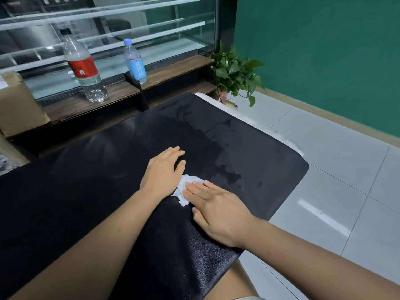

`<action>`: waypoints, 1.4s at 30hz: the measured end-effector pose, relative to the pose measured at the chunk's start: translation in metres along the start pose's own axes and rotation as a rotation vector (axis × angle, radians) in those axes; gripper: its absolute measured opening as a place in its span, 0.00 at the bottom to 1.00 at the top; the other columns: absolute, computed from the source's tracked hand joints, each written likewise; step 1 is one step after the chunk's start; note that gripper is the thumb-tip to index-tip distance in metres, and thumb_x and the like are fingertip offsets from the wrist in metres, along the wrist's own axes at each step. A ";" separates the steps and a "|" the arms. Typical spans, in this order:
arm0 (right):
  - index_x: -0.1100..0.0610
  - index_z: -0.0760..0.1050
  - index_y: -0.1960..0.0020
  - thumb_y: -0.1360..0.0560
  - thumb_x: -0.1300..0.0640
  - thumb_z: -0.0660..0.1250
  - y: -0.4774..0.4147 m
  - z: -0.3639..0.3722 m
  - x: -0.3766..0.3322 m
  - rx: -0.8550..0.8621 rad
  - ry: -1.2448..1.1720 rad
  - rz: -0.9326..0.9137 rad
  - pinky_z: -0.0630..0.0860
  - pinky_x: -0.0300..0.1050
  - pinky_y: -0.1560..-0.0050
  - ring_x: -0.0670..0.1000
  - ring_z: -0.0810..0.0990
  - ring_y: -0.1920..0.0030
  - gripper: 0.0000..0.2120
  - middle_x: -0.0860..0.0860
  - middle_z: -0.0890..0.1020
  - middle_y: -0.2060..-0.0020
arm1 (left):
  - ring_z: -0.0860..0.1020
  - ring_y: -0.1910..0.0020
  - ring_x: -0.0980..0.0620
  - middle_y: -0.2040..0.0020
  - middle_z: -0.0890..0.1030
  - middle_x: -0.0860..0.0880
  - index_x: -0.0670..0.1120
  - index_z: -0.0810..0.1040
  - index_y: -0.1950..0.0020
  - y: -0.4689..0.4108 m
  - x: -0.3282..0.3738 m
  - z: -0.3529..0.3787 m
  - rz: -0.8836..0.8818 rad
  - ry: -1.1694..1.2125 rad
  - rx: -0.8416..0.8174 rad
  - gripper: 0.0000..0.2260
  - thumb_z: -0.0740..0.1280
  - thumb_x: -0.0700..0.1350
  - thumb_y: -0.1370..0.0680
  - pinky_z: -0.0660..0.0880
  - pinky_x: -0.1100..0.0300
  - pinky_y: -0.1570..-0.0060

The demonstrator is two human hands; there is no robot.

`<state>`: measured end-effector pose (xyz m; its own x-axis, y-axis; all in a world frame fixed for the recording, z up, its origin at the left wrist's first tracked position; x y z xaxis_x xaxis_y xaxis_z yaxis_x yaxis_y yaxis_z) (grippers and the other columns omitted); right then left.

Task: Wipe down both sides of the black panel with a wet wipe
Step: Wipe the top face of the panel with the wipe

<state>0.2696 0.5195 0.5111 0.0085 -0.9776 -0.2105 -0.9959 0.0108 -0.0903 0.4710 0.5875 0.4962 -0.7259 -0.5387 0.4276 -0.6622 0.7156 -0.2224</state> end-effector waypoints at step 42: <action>0.54 0.58 0.16 0.15 0.46 0.45 0.056 -0.007 -0.007 -0.041 0.051 0.103 0.46 0.45 0.17 0.46 0.53 0.16 0.29 0.49 0.60 0.17 | 0.63 0.20 0.59 0.22 0.71 0.58 0.56 0.74 0.25 0.004 0.001 0.006 -0.007 -0.102 0.049 0.18 0.59 0.52 0.14 0.60 0.55 0.22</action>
<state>0.2127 0.5250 0.5144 -0.0979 -0.9812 -0.1665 -0.9940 0.1044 -0.0311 0.4665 0.5870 0.4904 -0.7350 -0.5876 0.3384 -0.6735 0.6906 -0.2637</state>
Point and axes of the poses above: each hand's wrist, its own y-axis away from the middle knuckle, its own z-axis out of the palm, x = y × z, the point moved 4 cm from there along -y, towards the middle knuckle
